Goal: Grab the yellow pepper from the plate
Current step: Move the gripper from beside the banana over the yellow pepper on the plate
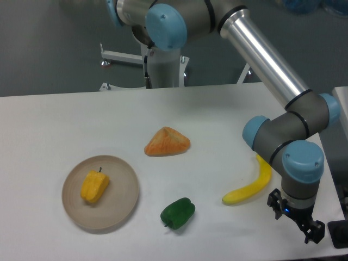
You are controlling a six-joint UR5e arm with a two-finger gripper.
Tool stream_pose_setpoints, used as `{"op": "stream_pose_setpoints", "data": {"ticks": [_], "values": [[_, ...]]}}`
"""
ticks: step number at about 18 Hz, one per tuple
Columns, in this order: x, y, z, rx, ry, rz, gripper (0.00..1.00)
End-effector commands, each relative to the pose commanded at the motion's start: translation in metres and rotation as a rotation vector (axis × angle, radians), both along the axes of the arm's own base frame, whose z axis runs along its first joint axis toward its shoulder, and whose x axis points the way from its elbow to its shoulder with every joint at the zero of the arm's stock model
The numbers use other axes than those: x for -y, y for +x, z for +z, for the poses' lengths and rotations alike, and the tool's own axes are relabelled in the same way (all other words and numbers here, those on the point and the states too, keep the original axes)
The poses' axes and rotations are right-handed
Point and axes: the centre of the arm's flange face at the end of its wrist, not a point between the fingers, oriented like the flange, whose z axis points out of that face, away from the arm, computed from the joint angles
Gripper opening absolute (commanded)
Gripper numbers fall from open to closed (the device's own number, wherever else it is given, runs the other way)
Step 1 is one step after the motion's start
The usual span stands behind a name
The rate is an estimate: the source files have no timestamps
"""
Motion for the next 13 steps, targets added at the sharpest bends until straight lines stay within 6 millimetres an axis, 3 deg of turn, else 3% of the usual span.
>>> {"op": "stream_pose_setpoints", "data": {"ticks": [4, 9, 11, 13], "values": [[-0.002, 0.007, 0.003, 0.003, -0.001, -0.002, 1.0], [-0.007, 0.04, 0.006, 0.035, -0.013, 0.002, 1.0], [-0.01, 0.066, 0.012, 0.051, -0.015, 0.012, 1.0], [-0.007, 0.111, 0.028, 0.077, -0.02, 0.059, 1.0]]}}
